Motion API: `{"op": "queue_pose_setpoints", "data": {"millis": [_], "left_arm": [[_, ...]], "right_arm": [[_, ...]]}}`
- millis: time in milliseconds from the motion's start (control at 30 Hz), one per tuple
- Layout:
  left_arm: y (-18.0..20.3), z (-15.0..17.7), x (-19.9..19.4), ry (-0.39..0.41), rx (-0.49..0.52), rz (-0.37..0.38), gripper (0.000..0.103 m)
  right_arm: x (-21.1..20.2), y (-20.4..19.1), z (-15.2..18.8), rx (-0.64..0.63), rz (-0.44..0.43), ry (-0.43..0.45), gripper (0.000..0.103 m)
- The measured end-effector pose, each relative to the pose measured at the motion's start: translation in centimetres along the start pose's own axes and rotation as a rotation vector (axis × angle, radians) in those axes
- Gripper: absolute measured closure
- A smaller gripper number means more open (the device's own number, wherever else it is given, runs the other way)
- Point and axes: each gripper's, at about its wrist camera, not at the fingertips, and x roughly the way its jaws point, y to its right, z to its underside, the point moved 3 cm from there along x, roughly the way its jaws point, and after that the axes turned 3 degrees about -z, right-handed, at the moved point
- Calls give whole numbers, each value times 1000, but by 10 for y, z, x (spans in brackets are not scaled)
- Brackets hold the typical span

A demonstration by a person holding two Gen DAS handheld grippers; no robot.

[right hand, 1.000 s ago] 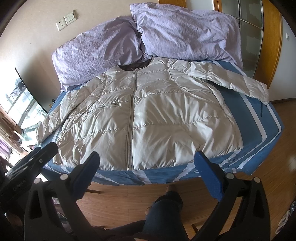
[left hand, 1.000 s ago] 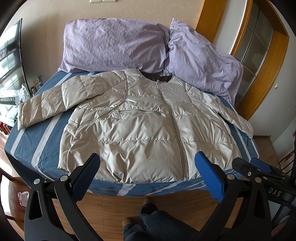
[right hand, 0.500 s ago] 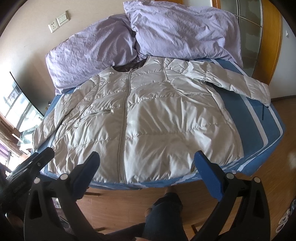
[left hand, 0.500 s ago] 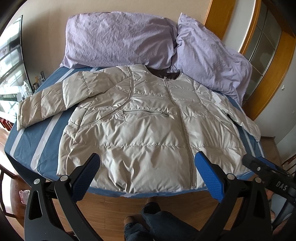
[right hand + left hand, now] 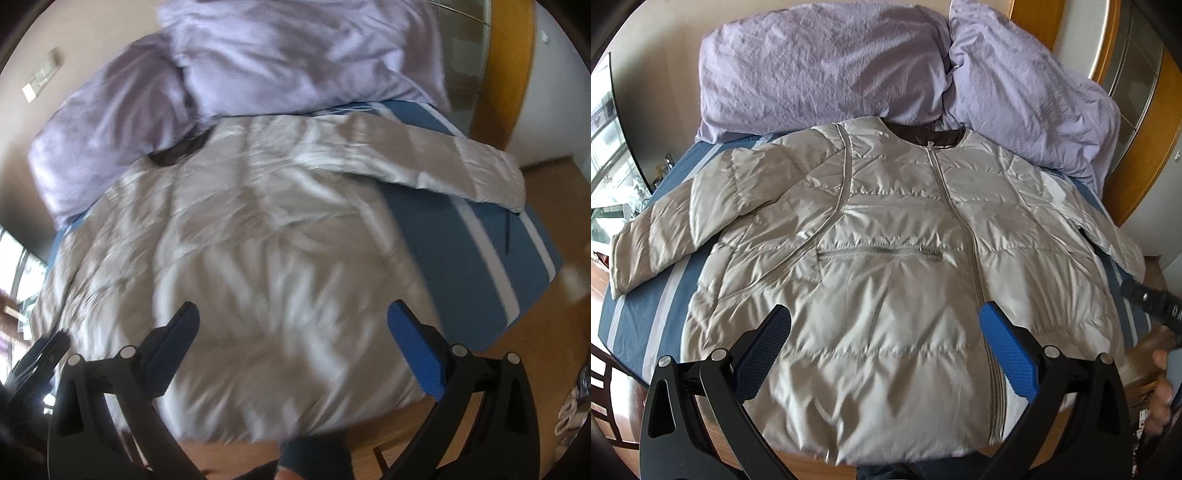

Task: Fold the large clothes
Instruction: 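Grasp the jacket sleeve cuff with the right gripper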

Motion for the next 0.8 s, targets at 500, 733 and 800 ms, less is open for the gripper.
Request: {"op": "queue_pose_setpoints", "data": {"millis": [500, 733, 800], "left_arm": [[0, -34, 64, -88, -29, -77, 1], [-3, -39, 77, -120, -52, -66, 1], [-2, -40, 80, -129, -56, -52, 1]], "right_arm": [[74, 244, -103, 462, 272, 58, 14], [84, 318, -101, 634, 350, 52, 24], [90, 329, -99, 664, 331, 35, 33]]}}
